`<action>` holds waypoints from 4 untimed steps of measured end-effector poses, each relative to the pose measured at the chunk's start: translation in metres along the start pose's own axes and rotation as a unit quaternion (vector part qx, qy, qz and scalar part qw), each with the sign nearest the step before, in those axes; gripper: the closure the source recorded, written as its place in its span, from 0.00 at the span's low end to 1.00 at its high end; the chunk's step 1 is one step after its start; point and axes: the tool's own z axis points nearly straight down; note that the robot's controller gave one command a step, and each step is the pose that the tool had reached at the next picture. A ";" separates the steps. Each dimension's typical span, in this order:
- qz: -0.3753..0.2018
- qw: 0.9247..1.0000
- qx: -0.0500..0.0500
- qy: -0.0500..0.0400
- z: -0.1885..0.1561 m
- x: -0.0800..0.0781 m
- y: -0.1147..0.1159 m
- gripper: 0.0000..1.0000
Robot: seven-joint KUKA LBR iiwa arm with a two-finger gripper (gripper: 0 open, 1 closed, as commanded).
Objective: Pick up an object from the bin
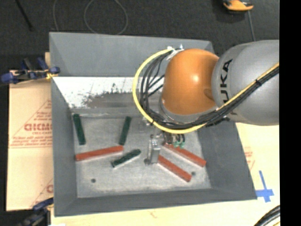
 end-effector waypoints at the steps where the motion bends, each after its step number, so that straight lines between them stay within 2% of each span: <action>1: -0.067 0.998 0.001 -0.004 0.142 -0.047 0.009 0.00; 2: -0.065 0.998 0.000 -0.007 0.136 -0.049 0.010 1.00; 3: -0.059 0.998 0.001 -0.006 -0.019 -0.087 0.018 1.00; 4: -0.058 0.998 0.001 -0.001 -0.013 -0.085 0.018 0.00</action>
Offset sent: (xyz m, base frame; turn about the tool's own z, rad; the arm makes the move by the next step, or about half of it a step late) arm 0.0442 0.0106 -0.1409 -0.1353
